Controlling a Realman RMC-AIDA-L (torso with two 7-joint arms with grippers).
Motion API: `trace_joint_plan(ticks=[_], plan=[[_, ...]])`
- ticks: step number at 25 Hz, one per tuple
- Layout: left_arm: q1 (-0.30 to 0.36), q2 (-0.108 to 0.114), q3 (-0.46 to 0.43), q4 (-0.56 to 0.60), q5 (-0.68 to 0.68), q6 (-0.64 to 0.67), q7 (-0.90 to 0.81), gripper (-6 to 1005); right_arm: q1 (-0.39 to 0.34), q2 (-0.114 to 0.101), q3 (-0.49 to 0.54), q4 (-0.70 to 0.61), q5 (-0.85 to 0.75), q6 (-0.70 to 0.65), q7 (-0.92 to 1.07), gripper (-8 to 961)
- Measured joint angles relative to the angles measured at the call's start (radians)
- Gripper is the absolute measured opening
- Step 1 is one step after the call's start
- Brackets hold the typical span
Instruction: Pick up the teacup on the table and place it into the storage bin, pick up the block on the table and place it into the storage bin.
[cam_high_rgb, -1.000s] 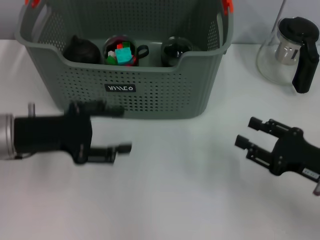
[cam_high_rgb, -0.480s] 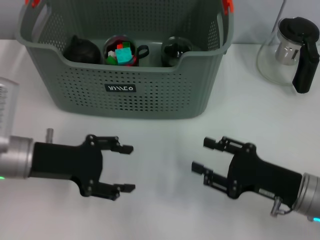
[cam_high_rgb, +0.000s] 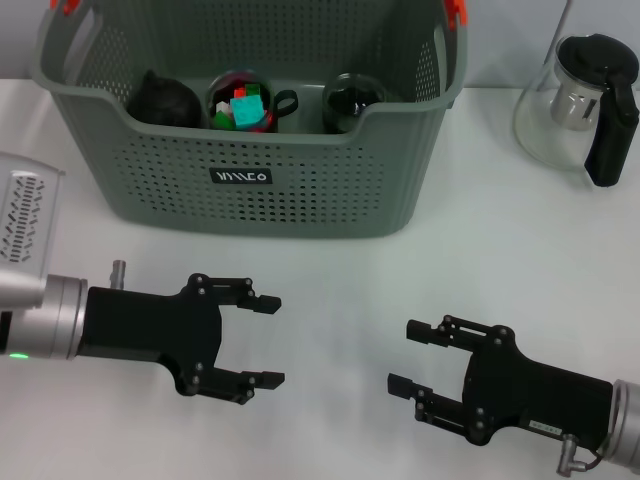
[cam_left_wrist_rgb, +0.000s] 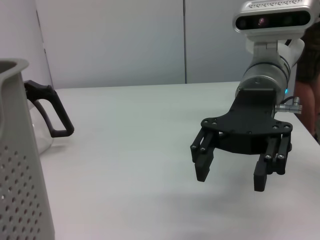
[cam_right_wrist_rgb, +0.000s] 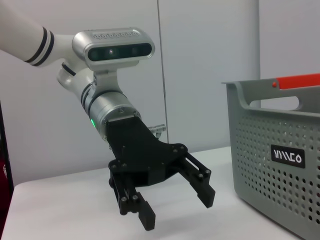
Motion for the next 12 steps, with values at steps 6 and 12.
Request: trace_joint_plan(ticks=[6,12], plan=[[-0.009,0.001,0.0,-0.001,0.003,0.005,-0.032,797,-0.004,-0.001,-0.012,-0.007,0.0,-0.004,0.008,643],[-0.009,0.001,-0.001,0.001,-0.003,0.004,-0.035,797,-0.004,-0.002,0.008,-0.019,0.01,-0.032,0.1,645]])
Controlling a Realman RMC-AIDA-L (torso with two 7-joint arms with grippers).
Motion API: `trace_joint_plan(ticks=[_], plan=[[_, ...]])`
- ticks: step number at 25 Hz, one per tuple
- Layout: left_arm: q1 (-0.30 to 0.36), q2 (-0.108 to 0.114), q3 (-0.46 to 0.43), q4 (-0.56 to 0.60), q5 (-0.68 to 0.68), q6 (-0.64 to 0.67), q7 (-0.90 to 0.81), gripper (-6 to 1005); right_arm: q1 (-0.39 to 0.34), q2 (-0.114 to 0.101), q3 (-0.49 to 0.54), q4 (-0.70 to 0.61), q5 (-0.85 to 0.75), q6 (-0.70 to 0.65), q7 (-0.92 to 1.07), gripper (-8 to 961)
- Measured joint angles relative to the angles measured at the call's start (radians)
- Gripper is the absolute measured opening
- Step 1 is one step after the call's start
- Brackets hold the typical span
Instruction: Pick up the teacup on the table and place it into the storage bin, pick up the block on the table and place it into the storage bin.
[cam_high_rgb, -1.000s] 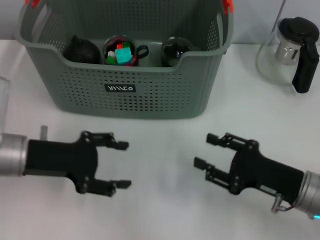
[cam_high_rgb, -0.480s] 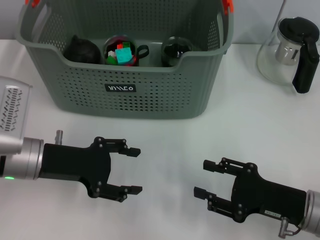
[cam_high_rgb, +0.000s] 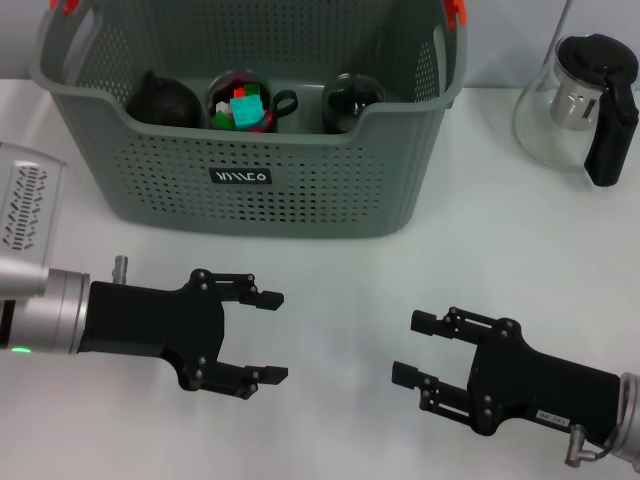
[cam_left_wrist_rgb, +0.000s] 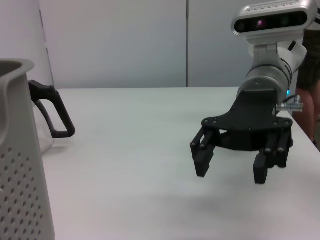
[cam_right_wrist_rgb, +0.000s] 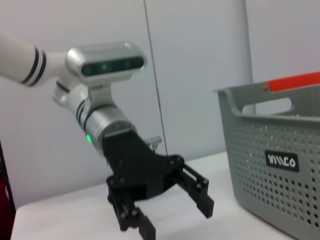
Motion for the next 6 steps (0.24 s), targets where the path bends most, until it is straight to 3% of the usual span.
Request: trace_joint_plan(ticks=[6], plan=[[0.001,0.0,-0.005,-0.003,-0.002,-0.005,-0.001,797,0.0,0.011,-0.02,-0.028,-0.05,0.027,-0.018,651]])
